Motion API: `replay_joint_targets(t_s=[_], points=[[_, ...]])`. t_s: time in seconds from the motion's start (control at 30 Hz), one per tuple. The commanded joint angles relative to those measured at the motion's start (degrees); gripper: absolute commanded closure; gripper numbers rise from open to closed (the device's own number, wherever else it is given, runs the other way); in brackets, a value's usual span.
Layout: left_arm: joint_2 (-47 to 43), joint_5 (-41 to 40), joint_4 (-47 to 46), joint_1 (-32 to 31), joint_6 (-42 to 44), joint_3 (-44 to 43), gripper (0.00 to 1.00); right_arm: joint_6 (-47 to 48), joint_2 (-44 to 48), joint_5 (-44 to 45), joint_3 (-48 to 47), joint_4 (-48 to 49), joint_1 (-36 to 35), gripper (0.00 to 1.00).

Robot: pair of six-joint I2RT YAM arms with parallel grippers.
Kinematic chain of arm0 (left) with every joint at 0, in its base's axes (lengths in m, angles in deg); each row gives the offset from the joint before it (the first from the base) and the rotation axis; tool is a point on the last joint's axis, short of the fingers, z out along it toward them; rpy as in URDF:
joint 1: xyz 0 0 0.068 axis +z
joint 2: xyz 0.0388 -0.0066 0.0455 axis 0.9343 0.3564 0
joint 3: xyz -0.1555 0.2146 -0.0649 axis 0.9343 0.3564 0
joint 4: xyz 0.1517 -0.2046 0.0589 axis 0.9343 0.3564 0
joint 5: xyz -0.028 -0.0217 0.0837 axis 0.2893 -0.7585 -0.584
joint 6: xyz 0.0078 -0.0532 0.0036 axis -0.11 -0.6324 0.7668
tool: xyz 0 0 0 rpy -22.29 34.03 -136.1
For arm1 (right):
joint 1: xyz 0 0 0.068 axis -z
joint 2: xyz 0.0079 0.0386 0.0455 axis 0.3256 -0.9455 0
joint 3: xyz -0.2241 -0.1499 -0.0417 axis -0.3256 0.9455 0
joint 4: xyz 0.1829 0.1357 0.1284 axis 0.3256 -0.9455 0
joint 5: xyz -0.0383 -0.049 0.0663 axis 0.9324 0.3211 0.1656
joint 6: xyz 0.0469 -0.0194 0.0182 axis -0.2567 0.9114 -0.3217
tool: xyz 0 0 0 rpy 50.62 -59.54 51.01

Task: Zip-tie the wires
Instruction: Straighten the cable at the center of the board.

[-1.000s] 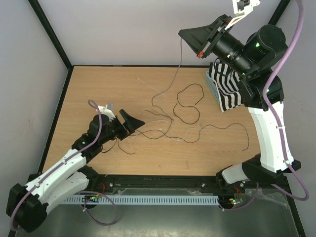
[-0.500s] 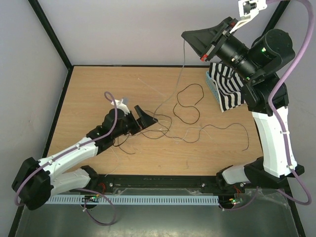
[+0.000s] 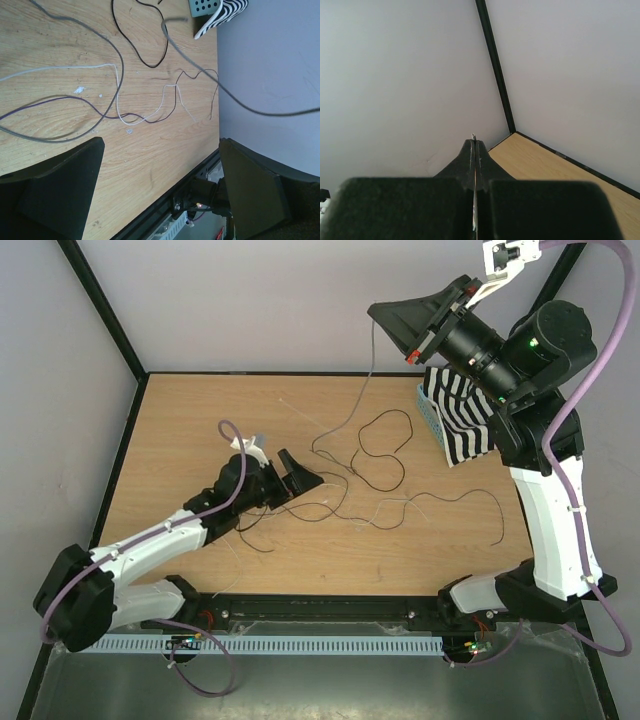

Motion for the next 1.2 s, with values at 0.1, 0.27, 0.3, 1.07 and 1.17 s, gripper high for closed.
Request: replay_joint_targets(t_s=[0.1, 0.27, 0.3, 1.07, 1.17], points=[[2.8, -2.4, -4.7, -1.4, 0.5, -3.7, 0.01, -0.7, 0.9, 1.1, 1.0, 2.8, 0.1, 1.0], [7.2, -2.4, -5.0, -3.1, 1.1, -6.5, 0.01, -0.9, 1.2, 1.5, 1.5, 3.1, 0.1, 1.0], [8.0, -2.3, -5.0, -3.6, 0.6, -6.7, 0.01, -0.9, 1.2, 1.6, 1.5, 3.1, 0.1, 1.0], [14.7, -5.7, -6.7, -7.3, 4.9, -10.1, 0.16, -2.1, 2.2, 1.2, 1.9, 4.1, 0.1, 1.0], [16.2, -6.6, -7.3, -7.3, 5.1, -11.1, 0.12, -2.0, 2.5, 1.2, 2.2, 4.1, 0.0, 1.0]])
